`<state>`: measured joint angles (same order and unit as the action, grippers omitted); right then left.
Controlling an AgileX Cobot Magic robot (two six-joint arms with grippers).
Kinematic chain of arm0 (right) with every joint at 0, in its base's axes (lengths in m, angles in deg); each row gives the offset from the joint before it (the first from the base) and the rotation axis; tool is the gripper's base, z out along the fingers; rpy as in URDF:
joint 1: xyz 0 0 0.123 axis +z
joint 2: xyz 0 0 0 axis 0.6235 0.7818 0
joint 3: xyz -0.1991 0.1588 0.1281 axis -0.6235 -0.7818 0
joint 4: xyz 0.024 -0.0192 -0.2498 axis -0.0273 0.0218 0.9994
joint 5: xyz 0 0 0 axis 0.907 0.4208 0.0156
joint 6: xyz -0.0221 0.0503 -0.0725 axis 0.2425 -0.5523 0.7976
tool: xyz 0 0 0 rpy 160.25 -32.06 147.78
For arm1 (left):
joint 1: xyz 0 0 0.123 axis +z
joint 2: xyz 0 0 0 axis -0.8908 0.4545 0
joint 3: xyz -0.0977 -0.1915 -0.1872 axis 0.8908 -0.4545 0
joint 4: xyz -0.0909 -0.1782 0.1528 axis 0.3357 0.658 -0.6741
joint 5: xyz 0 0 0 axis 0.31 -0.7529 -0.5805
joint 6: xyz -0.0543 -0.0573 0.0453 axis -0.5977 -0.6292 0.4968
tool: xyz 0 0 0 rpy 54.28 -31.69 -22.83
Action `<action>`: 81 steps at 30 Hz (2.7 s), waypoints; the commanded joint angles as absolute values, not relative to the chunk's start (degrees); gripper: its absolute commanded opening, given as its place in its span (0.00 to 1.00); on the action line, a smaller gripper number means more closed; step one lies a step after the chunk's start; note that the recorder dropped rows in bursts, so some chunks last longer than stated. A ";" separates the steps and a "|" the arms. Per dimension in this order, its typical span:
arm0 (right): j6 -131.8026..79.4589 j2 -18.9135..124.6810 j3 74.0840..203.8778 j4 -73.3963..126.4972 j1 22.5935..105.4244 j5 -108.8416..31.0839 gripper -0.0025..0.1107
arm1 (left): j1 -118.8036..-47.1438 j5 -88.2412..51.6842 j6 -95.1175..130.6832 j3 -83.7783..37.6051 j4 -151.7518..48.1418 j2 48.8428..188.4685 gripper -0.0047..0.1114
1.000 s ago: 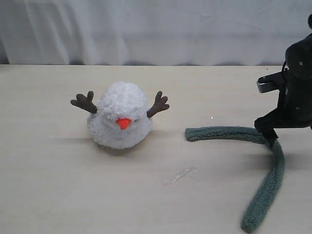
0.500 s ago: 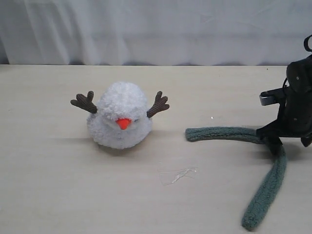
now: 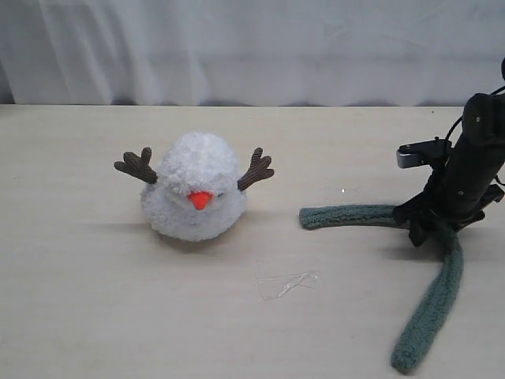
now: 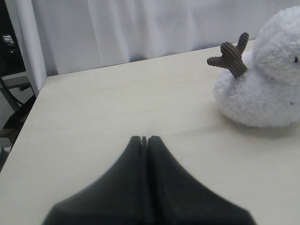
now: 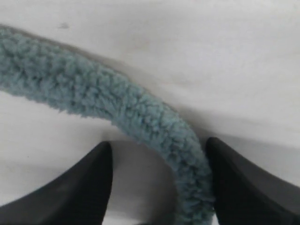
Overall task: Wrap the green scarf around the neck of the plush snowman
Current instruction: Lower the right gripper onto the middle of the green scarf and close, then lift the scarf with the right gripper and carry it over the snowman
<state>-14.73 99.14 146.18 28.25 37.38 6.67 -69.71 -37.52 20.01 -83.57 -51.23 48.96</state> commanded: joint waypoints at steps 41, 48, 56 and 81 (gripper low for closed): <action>-4.99 68.72 163.34 30.25 73.59 16.23 0.06 | -69.55 -36.79 19.95 -83.78 -51.27 48.84 0.04; -3.14 68.87 164.18 30.25 83.09 13.50 0.06 | -69.55 -36.79 19.95 -83.78 -51.27 48.84 0.04; -3.14 73.78 164.18 30.66 85.25 3.96 0.06 | -69.55 -36.79 19.95 -83.78 -51.27 48.84 0.04; -0.43 88.16 167.36 45.54 85.25 -12.25 0.06 | -69.55 -36.79 19.95 -83.78 -51.27 48.84 0.04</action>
